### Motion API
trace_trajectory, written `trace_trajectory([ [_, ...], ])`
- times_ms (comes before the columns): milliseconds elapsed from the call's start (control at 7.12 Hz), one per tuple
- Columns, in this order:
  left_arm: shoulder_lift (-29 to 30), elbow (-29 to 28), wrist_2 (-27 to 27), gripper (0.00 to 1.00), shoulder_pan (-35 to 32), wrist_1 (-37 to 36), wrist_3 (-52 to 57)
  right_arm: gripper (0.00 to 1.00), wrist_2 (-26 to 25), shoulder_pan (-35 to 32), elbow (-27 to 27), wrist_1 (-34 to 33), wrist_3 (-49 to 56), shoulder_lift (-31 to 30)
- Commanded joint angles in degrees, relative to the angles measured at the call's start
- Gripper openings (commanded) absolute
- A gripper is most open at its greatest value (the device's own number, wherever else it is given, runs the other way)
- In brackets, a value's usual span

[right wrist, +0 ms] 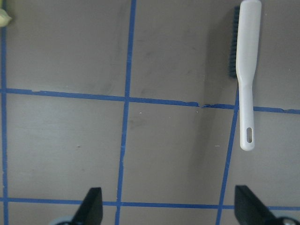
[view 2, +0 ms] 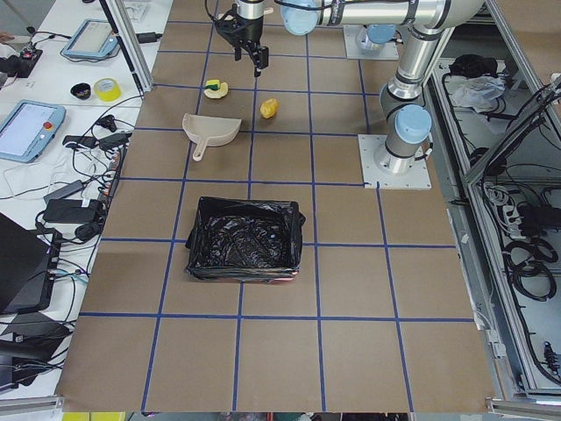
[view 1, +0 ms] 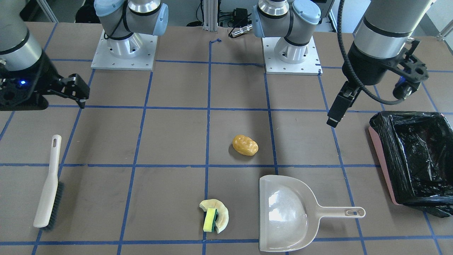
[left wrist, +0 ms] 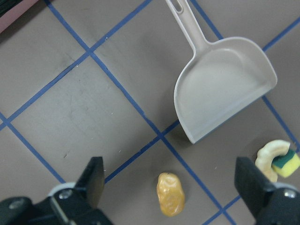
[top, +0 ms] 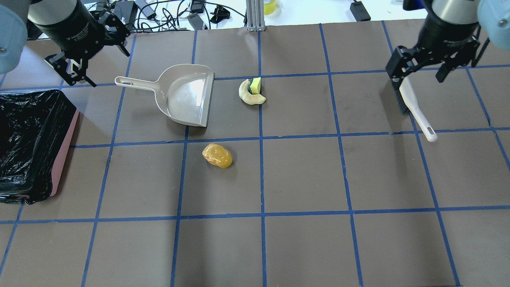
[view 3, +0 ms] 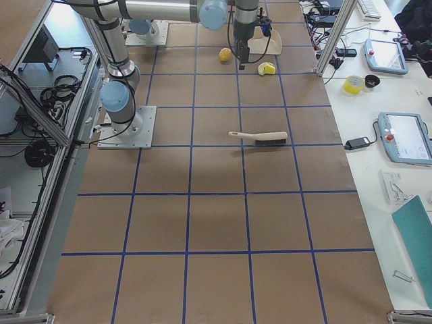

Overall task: Sweep and dump trash into bin
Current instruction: 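Grasp the beige dustpan with the left gripper while the right grasps the white brush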

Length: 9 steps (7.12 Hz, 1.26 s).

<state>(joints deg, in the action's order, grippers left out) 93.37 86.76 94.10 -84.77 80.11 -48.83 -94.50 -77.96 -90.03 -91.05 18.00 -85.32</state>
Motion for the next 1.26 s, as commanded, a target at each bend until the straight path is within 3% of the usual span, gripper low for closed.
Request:
trace_trajectory([
  [0,3.6,0.6,3.5,1.0,0.4,-8.5,-7.9,1.0,-0.3,7.5,-2.9,-7.2,11.7,4.2],
  [281,11.0,-1.5,4.3,0.98,0.4,-9.6,-20.3,1.0,-0.5,11.1,-4.9,-7.7,14.3,8.5],
  [702,22.8,-4.4,6.7,0.98,0.4,-21.0,-21.2,0.99,-0.5,11.9,-9.2,-9.7,13.1,12.5],
  [983,26.5,-4.6,9.5,0.98,0.9,-21.4,-21.3,0.99,-0.6,11.8,-12.4,-16.8,12.2,15.9],
  [1124,28.3,-5.3,11.2,0.98,0.9,-21.5,-22.4,0.99,-0.6,11.8,-12.3,-17.3,11.8,16.3],
])
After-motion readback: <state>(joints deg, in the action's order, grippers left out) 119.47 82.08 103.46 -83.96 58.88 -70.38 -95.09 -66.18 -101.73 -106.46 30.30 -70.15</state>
